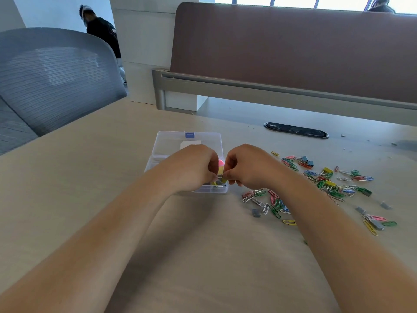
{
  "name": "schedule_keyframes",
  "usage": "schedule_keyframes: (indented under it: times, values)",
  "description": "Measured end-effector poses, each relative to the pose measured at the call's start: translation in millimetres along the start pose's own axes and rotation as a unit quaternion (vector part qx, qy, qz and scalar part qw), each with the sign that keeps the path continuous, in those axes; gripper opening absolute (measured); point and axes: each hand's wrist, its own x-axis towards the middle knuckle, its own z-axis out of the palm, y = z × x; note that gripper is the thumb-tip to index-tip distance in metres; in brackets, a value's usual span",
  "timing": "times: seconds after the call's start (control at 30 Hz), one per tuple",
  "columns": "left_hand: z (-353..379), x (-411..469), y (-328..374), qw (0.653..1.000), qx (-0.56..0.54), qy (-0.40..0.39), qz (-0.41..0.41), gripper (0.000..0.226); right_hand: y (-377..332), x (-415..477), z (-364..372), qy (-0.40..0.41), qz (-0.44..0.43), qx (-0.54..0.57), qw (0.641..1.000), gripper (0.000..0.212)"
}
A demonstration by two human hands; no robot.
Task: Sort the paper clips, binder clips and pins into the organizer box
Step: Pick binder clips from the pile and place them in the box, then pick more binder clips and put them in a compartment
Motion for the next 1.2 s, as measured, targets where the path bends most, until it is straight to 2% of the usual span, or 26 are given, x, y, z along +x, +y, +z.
schedule_keyframes:
  times: [0.17, 0.33, 0.43, 0.53, 0.67, 0.77, 0.97, 1.2]
  values:
    - [0.9, 0.2, -0.3, 1.0, -0.002, -0.005, 0.0, 0.015, 0.6, 3.7, 3.6, 0.008, 0.005, -0.016, 1.0, 0.008]
    - [2.9, 1.1, -1.9, 1.0, 0.005, -0.004, 0.005, 0.011, -0.6, 6.8, 6.0, 0.019, 0.011, -0.024, 0.999, 0.019]
    - [2.8, 0.5, 0.2, 1.0, 0.013, 0.0, 0.009, 0.012, -1.2, 5.1, 4.7, 0.009, 0.004, -0.018, 1.0, 0.013]
    - [1.3, -2.5, 7.1, 0.999, 0.031, 0.024, 0.005, 0.009, -1.9, -2.6, -1.8, 0.0, -0.002, -0.01, 1.0, 0.012]
    - [-2.7, -3.1, 24.2, 0.998, 0.011, 0.068, 0.014, 0.007, 6.4, -20.9, -23.6, 0.029, 0.006, 0.011, 0.999, 0.013]
    - [-4.1, -1.0, 46.2, 0.997, -0.006, 0.067, 0.039, 0.009, 23.0, -41.8, -37.3, 0.041, 0.032, 0.014, 0.999, 0.013]
    - [12.7, 7.3, 98.5, 0.995, -0.026, 0.013, 0.097, 0.013, 79.9, -85.5, -53.4, 0.075, 0.11, -0.004, 0.991, 0.017]
    - [42.6, 29.4, 154.4, 0.993, -0.047, -0.01, 0.107, 0.017, 151.5, -112.3, -65.4, 0.132, 0.194, -0.024, 0.972, 0.013]
